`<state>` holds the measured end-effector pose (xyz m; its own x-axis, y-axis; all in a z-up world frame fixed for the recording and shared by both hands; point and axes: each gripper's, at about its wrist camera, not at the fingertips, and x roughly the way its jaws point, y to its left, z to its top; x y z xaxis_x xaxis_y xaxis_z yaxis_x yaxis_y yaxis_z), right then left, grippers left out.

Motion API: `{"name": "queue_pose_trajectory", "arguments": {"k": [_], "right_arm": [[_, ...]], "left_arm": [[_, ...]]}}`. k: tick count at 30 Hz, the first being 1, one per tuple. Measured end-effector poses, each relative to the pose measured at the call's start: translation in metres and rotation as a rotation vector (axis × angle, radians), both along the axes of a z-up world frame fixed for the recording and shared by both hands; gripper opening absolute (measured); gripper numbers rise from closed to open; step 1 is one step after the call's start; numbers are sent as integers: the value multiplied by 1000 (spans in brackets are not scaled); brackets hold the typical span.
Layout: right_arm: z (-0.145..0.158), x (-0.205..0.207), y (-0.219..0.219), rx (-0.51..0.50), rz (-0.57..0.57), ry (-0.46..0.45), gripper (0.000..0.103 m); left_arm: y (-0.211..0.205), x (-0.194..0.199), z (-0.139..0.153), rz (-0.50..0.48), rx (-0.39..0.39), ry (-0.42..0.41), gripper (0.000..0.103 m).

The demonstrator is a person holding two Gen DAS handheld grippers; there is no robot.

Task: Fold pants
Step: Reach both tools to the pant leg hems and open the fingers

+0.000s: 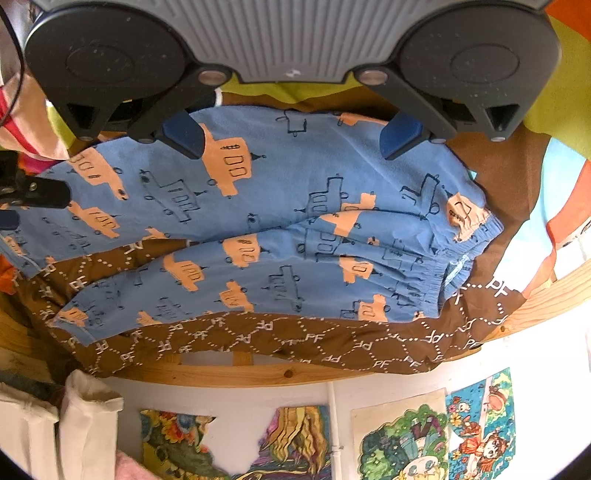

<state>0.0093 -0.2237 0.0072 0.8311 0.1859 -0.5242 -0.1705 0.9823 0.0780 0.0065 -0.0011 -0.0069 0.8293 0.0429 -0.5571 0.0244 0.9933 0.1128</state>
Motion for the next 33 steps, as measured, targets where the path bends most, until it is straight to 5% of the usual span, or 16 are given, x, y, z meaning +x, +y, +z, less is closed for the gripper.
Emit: {"name": "queue_pose_trajectory", "arguments": {"k": [17, 28, 33], "right_arm": [[19, 28, -12, -29, -1, -41, 102], [52, 116, -67, -55, 120, 1, 102], [63, 169, -80, -101, 164, 18, 102]], "left_arm": [[-2, 53, 25, -23, 20, 53, 103], [17, 186, 100, -120, 138, 76, 103], [20, 250, 101, -127, 219, 91, 103]]}}
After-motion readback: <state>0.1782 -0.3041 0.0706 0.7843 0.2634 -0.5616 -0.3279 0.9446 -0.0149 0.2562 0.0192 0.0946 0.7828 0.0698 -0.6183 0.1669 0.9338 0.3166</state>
